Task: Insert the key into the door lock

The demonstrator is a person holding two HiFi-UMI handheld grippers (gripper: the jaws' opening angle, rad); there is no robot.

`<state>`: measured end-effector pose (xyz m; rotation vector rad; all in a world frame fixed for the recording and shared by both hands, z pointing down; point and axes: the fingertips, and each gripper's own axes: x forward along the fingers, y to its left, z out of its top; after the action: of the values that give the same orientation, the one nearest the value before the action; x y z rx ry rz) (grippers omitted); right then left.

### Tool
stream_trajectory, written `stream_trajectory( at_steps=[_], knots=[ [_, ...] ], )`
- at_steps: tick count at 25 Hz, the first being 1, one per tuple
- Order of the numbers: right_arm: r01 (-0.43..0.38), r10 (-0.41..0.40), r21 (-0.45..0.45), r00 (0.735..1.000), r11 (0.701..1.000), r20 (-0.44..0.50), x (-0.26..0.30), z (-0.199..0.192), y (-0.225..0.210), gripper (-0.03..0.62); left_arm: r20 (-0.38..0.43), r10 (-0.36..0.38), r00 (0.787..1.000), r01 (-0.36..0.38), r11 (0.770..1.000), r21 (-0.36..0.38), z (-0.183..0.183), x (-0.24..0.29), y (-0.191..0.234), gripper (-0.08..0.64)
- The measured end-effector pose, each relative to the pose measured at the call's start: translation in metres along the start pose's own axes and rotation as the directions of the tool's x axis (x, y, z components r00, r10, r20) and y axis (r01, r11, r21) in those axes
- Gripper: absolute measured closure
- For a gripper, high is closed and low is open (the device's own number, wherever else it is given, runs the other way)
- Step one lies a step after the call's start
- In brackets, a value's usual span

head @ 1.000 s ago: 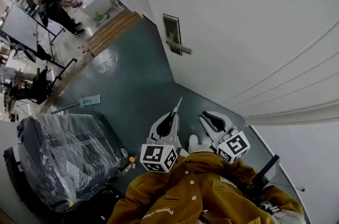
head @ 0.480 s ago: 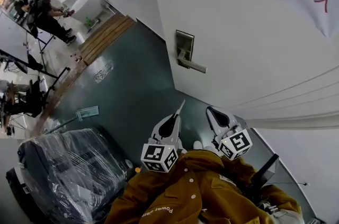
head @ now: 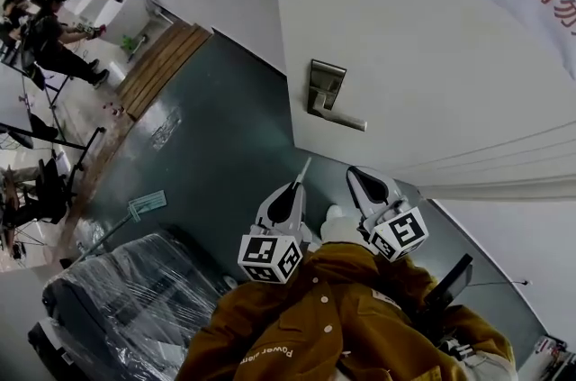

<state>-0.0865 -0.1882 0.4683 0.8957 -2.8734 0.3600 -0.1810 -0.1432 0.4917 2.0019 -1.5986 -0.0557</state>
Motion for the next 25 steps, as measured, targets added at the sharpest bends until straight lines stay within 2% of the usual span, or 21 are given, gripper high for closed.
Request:
stream_trajectory(
  at_steps=[2, 4, 7, 12, 17, 25],
  knots=[
    [0.0, 0.0, -0.009, 1.0, 1.0, -0.009, 0.006, 0.002, -0.002, 0.586, 0.006, -0.018, 1.0, 0.019, 0.999, -0.047, 0.002, 0.008, 0.003, 0.535],
    [-0.001, 0.001, -0.016, 1.0, 1.0, -0.009, 0.009, 0.006, -0.003, 0.586, 0.023, -0.05, 0.998, 0.053, 0.986, -0.157, 0.002, 0.017, 0.007, 0.535],
    [0.006, -0.006, -0.015, 1.0, 1.0, -0.006, 0.011, 0.01, -0.009, 0.586, 0.039, -0.076, 0.996, 0.084, 0.947, -0.309, -0.006, 0.035, 0.015, 0.535],
    [0.015, -0.014, -0.01, 1.0, 1.0, 0.005, 0.011, 0.014, -0.019, 0.586, 0.073, -0.078, 0.994, 0.104, 0.875, -0.472, -0.017, 0.067, 0.032, 0.534],
    [0.016, -0.016, -0.002, 1.0, 1.0, 0.008, 0.009, 0.015, -0.023, 0.586, 0.129, -0.071, 0.989, 0.138, 0.751, -0.646, -0.025, 0.104, 0.049, 0.535],
    [0.011, -0.011, -0.009, 1.0, 1.0, 0.013, 0.007, 0.017, -0.031, 0.586, 0.221, -0.069, 0.973, 0.218, 0.593, -0.775, -0.033, 0.144, 0.062, 0.535]
  ],
)
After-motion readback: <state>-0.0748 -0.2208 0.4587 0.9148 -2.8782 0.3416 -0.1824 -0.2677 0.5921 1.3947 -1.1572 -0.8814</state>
